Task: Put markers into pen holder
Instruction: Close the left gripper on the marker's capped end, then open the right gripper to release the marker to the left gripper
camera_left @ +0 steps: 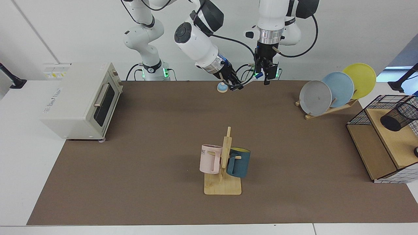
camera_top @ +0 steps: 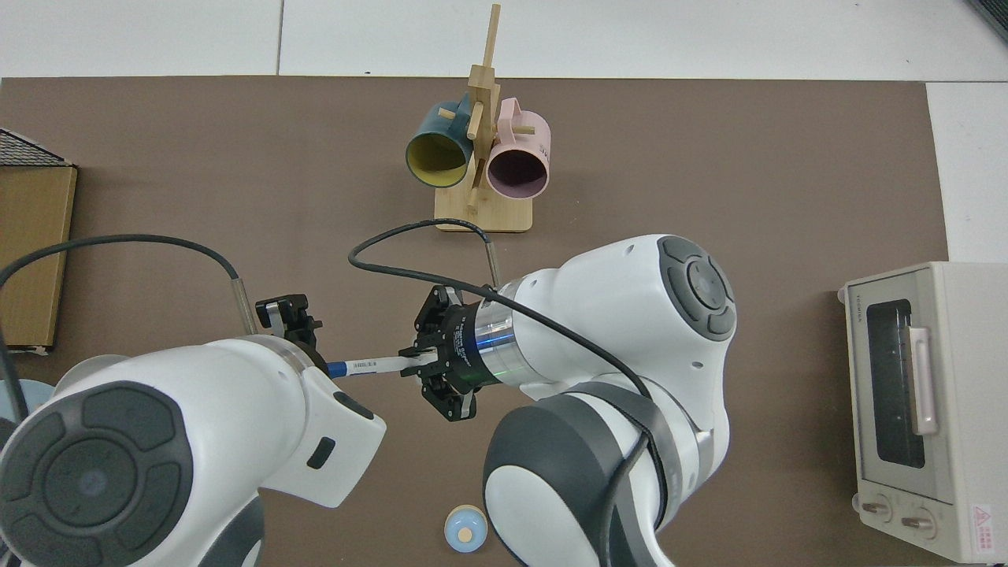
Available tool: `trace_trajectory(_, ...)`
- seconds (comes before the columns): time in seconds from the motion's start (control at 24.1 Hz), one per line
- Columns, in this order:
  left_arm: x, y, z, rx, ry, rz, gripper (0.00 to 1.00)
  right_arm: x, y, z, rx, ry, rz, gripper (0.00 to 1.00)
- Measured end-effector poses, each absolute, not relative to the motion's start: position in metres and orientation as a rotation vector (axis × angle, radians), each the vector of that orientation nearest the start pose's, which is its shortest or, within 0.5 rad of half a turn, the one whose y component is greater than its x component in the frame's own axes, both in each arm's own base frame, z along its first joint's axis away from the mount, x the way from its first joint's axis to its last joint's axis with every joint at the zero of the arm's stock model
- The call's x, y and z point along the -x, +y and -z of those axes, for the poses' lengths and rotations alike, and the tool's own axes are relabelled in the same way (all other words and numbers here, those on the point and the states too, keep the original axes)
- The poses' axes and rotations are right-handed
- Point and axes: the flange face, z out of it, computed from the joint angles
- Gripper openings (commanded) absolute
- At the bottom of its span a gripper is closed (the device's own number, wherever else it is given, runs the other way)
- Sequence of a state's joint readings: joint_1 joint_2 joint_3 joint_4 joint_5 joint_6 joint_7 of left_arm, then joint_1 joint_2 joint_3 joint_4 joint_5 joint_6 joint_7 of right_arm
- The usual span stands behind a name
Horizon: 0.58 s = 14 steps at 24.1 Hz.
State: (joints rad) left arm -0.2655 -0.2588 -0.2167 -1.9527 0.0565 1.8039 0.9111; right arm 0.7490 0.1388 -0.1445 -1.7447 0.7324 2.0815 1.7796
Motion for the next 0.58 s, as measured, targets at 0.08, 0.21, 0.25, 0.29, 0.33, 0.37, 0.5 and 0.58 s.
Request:
trace_trajectory(0.08,-0.431,-0.238,-0.594,2.292,1.950,0.121,1.00,-0.494,0.388,-0.520,1.944,1.769,-0.729,0.00)
trace_trajectory(0.21,-0.426,-0.247,-0.594,2.277,1.966,0.126,1.00,-0.494,0.388,-0.520,1.944,1.769,-0.729,0.00)
trace_trajectory(0.25,-0.424,-0.251,-0.595,2.276,1.967,0.128,1.00,-0.494,0.388,-0.520,1.944,1.769,-0.729,0.00)
trace_trajectory(0.29,-0.422,-0.253,-0.595,2.276,1.966,0.130,1.00,-0.494,0.388,-0.519,1.944,1.769,-0.729,0.00)
trace_trajectory(0.33,-0.422,-0.255,-0.595,2.277,1.964,0.131,1.00,-0.494,0.388,-0.519,1.945,1.770,-0.730,0.00)
trace_trajectory(0.37,-0.421,-0.256,-0.595,2.279,1.962,0.131,1.00,-0.494,0.388,-0.518,1.945,1.771,-0.730,0.00)
trace_trajectory(0.5,-0.422,-0.256,-0.595,2.283,1.959,0.130,0.88,-0.494,0.387,-0.517,1.946,1.775,-0.732,0.00)
trace_trajectory(0.58,-0.422,-0.255,-0.594,2.284,1.959,0.127,0.42,-0.494,0.387,-0.516,1.945,1.777,-0.733,0.00)
